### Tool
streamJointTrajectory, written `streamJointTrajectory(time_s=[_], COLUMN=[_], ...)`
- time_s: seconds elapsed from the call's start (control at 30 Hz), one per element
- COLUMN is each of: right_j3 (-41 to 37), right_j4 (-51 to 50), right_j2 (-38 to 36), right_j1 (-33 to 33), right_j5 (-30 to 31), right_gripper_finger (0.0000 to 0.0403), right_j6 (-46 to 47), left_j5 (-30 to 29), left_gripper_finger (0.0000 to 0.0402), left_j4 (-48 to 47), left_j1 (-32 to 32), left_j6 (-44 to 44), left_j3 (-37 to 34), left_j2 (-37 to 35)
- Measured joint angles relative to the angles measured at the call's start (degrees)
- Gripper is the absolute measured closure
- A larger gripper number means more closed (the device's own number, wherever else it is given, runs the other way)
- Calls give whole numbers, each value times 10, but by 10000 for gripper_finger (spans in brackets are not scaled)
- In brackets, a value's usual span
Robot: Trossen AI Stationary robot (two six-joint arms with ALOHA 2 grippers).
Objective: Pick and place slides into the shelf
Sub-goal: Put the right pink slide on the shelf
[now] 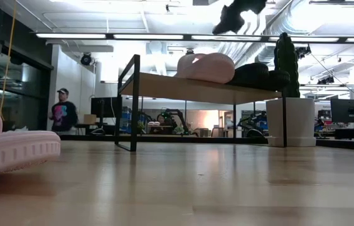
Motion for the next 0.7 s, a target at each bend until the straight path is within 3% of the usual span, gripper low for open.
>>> streamJointTrajectory(time_s=[0.37, 0.6, 0.7], right_j3=[0, 0, 0], right_j4=[101, 111, 117], right_j2=[0, 14, 38], right_j1=[74, 91, 91], right_j5=[5, 101, 106], right_gripper_finger=[137, 137, 137], right_j6=[-46, -20, -10], left_j5=[-67, -74, -89], left_gripper_finger=[218, 218, 218], left_j4=[-94, -111, -110], left_j1=[0, 0, 0], left_j6=[21, 26, 27], left_j3=[0, 0, 0], left_j2=[0, 0, 0])
